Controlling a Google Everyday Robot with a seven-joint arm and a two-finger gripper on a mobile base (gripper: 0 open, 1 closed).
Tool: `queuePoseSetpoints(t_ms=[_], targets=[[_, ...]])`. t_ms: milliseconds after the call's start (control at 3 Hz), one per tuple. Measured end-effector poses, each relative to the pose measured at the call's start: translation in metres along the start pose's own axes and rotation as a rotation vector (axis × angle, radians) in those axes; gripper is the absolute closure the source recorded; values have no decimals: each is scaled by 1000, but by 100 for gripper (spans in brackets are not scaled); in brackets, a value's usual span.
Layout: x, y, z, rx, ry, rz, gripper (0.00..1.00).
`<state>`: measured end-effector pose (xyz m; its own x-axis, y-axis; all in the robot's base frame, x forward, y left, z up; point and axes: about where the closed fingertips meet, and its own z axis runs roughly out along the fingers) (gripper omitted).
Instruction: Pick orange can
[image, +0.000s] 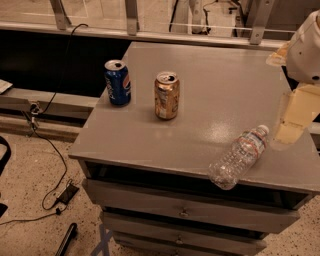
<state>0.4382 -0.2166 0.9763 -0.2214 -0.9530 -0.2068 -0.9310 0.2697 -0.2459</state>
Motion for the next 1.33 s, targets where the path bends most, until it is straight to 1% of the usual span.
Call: queuePoseSetpoints(t_ms=[333,667,1000,1333], targets=[[0,0,0,0,0,0,0],[-7,-1,-4,-2,-36,-20,0],[-39,-13,-12,3,-102,-45,0],[-99,-22,-18,23,-156,-91,0]])
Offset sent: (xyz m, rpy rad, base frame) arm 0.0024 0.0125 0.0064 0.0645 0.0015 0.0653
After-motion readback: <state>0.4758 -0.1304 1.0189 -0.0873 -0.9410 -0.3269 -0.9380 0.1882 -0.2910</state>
